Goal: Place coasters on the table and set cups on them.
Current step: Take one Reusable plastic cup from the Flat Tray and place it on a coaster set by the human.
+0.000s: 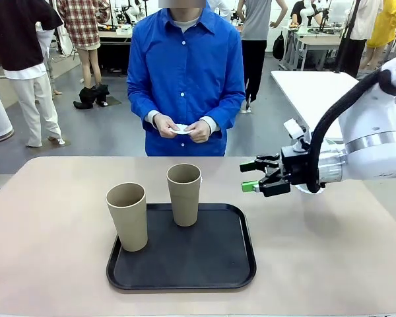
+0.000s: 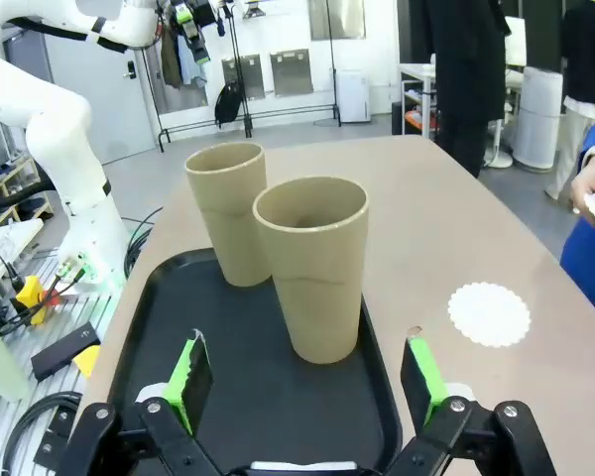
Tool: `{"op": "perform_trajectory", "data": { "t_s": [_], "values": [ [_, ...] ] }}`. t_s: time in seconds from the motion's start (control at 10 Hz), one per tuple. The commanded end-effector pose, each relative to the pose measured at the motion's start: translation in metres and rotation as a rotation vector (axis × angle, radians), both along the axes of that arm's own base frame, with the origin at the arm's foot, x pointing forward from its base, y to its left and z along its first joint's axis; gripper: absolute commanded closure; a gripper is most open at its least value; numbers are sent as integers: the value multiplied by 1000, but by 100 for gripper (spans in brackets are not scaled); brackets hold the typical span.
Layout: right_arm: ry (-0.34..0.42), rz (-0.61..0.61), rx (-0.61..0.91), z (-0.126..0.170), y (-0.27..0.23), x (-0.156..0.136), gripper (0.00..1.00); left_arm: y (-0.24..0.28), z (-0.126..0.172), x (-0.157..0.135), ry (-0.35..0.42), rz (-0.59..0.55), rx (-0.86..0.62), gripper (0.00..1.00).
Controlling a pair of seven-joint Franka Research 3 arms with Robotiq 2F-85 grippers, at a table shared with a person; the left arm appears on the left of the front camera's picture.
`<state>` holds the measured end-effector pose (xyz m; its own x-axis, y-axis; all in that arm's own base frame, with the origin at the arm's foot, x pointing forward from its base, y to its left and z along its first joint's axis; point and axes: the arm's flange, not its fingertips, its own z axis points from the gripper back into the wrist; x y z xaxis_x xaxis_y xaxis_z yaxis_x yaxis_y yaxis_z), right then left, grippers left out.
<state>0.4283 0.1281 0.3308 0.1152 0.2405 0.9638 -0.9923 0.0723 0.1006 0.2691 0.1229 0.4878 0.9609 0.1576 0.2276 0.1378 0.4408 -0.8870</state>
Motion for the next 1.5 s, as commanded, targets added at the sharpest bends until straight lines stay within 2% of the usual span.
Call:
{"op": "perform_trajectory", "data": {
  "t_s": [0.0,0.2,0.3,0.7,0.8,0.9,1.4],
  "values": [
    [-31,-1,-32,-8,4,11,0,1,1,0,-17,-4,-20,0],
    [-30,-4,-79,-8,5,5,0,1,1,0,-17,-4,-20,0],
    [-2,-3,-23,-8,3,8,0,1,1,0,-17,-4,-20,0],
    [-5,-3,-36,-9,3,8,0,1,1,0,-17,-4,-20,0],
    [-29,86,23,-18,9,12,0,1,1,0,-17,-4,-20,0],
    [-24,123,48,-29,20,14,0,1,1,0,-17,-4,-20,0],
    [-60,113,54,-64,60,23,0,1,1,0,-17,-4,-20,0]
  ]
}}
